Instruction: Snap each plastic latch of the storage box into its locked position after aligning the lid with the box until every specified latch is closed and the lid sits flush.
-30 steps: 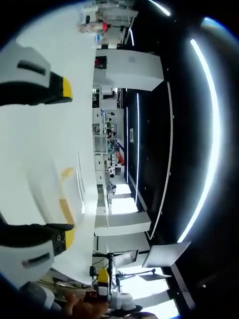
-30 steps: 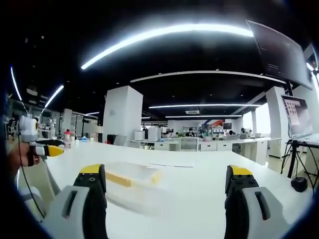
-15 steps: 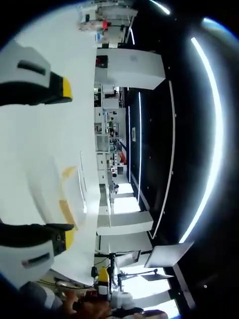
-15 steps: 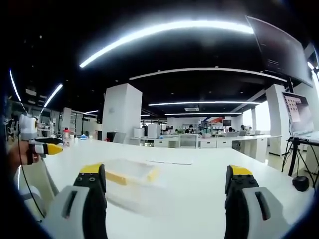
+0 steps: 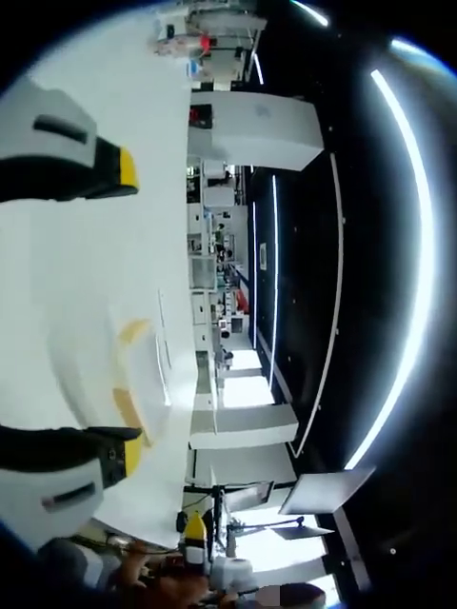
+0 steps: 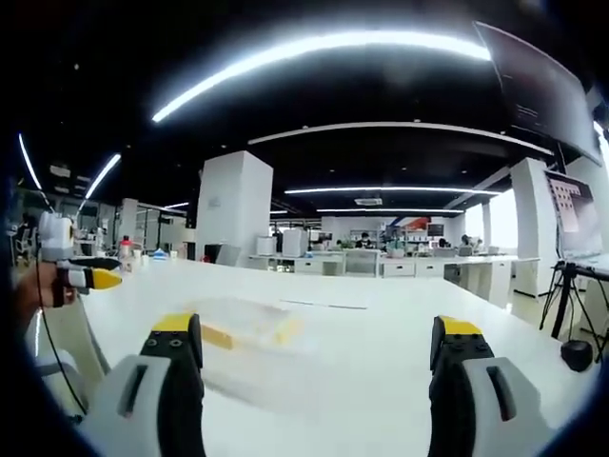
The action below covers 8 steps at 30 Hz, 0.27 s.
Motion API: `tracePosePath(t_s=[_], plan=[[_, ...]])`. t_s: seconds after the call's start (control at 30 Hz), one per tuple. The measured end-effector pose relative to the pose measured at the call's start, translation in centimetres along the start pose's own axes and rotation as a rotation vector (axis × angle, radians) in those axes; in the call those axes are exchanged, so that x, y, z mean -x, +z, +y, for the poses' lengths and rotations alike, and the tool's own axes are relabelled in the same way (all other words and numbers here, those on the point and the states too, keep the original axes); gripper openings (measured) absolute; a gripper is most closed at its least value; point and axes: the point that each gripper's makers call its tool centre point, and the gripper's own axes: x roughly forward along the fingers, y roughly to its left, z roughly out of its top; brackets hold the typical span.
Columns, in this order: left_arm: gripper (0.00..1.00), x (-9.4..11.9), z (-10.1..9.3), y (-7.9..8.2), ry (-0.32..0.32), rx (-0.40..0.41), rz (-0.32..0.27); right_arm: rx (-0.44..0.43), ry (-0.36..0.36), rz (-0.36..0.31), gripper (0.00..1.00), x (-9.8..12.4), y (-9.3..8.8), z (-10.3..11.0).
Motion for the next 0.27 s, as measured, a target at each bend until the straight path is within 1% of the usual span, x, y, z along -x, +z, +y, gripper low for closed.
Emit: tracePosePath(t_s=[0.17, 0.27], plan=[[0.99, 0.37, -0.08, 0.12, -0.007, 0.009, -0.008, 0.009, 0.010, -0.002, 1.00, 0.30, 0.33, 0.94], [1.00, 0.82, -0.14, 0.49, -0.006, 0.009, -0.020, 0.010, -0.002, -0.006, 1.00, 0.66, 0.52, 1.02]])
